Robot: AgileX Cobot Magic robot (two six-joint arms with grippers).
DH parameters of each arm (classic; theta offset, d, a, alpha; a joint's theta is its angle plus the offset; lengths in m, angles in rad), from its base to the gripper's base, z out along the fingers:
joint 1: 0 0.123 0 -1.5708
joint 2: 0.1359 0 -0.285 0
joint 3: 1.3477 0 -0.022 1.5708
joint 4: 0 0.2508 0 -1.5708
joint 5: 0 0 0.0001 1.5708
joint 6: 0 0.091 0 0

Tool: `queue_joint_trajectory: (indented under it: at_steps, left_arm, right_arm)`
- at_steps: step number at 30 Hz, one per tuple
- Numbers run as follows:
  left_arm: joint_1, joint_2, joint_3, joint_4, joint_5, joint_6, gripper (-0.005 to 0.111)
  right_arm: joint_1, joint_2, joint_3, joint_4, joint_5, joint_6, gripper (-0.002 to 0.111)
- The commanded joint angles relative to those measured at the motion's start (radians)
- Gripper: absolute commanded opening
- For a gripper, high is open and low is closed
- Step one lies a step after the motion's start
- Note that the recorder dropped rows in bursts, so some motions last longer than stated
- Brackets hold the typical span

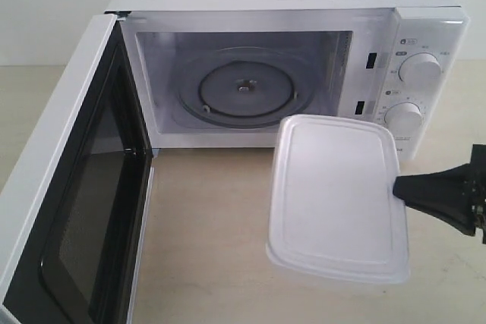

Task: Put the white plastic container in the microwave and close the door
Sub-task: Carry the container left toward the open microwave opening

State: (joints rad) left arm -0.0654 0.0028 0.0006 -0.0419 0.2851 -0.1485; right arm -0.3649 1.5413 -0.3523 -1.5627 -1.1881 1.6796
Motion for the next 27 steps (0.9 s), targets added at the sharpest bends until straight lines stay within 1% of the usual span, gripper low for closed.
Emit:
queue_joint_trajectory:
  at_steps: [1, 5, 9, 12, 15, 19, 24, 27]
  left_arm:
    - [0.002, -0.003, -0.001, 0.004, 0.0, -0.001, 0.004]
    - [0.002, -0.003, -0.001, 0.004, 0.0, -0.001, 0.004]
    - [0.002, -0.003, -0.001, 0.004, 0.0, -0.001, 0.004]
    - [0.002, -0.003, -0.001, 0.004, 0.0, -0.001, 0.004]
    - [0.002, -0.003, -0.001, 0.004, 0.0, -0.001, 0.004]
    - [0.002, -0.003, -0.001, 0.004, 0.0, -0.001, 0.004]
    - [0.002, -0.003, -0.001, 0.004, 0.0, -0.001, 0.004]
    - [0.002, -0.003, -0.001, 0.004, 0.0, -0.001, 0.004]
  right_arm:
    - [0.138, -0.172, 0.003, 0.103, -0.033, 0.09, 0.0]
    - [0.277, -0.322, 0.003, 0.213, -0.009, 0.192, 0.0]
    - [0.399, -0.431, 0.003, 0.227, 0.228, 0.234, 0.0]
    - [0.486, -0.478, 0.003, 0.28, 0.333, 0.251, 0.0]
    - [0.559, -0.491, 0.003, 0.362, 0.413, 0.232, 0.0]
    - [0.671, -0.491, 0.003, 0.385, 0.572, 0.262, 0.0]
    - [0.84, -0.491, 0.003, 0.376, 0.851, 0.403, 0.0]
    - [0.951, -0.491, 0.003, 0.374, 1.014, 0.418, 0.0]
